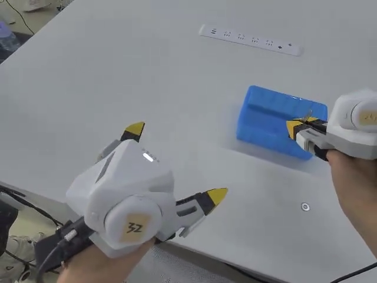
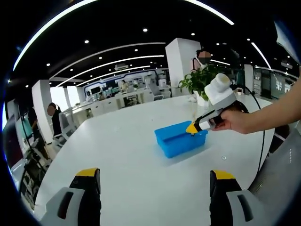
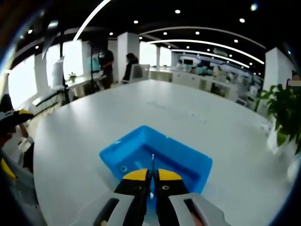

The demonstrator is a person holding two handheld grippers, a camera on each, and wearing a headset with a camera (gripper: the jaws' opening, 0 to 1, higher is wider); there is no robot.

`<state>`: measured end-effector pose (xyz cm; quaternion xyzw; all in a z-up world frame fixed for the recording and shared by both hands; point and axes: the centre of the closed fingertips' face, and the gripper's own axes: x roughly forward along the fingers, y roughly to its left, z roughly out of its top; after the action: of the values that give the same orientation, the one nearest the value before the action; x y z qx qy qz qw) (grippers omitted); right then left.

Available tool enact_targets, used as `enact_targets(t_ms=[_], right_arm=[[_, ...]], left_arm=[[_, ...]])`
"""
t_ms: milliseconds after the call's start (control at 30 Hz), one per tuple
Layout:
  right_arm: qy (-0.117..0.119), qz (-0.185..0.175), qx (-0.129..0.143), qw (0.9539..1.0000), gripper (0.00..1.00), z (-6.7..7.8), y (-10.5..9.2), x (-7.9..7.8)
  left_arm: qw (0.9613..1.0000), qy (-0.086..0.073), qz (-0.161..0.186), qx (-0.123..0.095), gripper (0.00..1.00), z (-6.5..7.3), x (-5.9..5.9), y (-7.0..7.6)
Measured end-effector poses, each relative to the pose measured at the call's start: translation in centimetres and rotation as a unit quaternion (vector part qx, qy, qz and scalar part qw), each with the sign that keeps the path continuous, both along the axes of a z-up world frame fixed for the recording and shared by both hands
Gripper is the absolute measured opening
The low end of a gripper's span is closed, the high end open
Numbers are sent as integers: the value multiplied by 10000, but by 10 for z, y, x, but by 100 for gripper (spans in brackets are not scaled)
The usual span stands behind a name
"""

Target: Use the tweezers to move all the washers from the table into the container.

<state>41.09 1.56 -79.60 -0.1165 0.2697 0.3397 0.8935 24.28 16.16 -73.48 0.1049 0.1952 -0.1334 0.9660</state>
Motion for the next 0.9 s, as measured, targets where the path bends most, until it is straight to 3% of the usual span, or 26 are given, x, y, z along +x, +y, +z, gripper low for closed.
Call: enact_targets(t_ms=[133,200,300,367,467,567,733,833,900], right_arm=[[-16,34,-45,10000,2,-1,1,0],[-18,51,-71,10000,2,-1,2,0],[-28,112,-145,9998,2,-2,4,1],[-38,169,-170,9997,2,-2,9,1],[-77,184,-184,9996,2,-1,7,2],[-117,171,-149,9997,2,4,8,3],[-152,181,-137,9996,2,7,7,4],[-182,192,-98,9996,2,10,6,3],[-164,208,-87,9996,2,9,6,2]], left_arm=[[10000,69,38,56,99,-3,0,3],[10000,7,61,4,99,0,1,3],[9994,-103,109,-301,99,6,2,2],[9991,-143,159,-354,99,8,2,4],[9971,-256,99,-707,99,16,3,0],[9960,-415,105,-785,99,22,3,1],[9894,-618,58,-1316,99,32,5,-2],[9807,-880,63,-1744,99,43,6,-2],[9805,-903,92,-1740,99,44,5,0]])
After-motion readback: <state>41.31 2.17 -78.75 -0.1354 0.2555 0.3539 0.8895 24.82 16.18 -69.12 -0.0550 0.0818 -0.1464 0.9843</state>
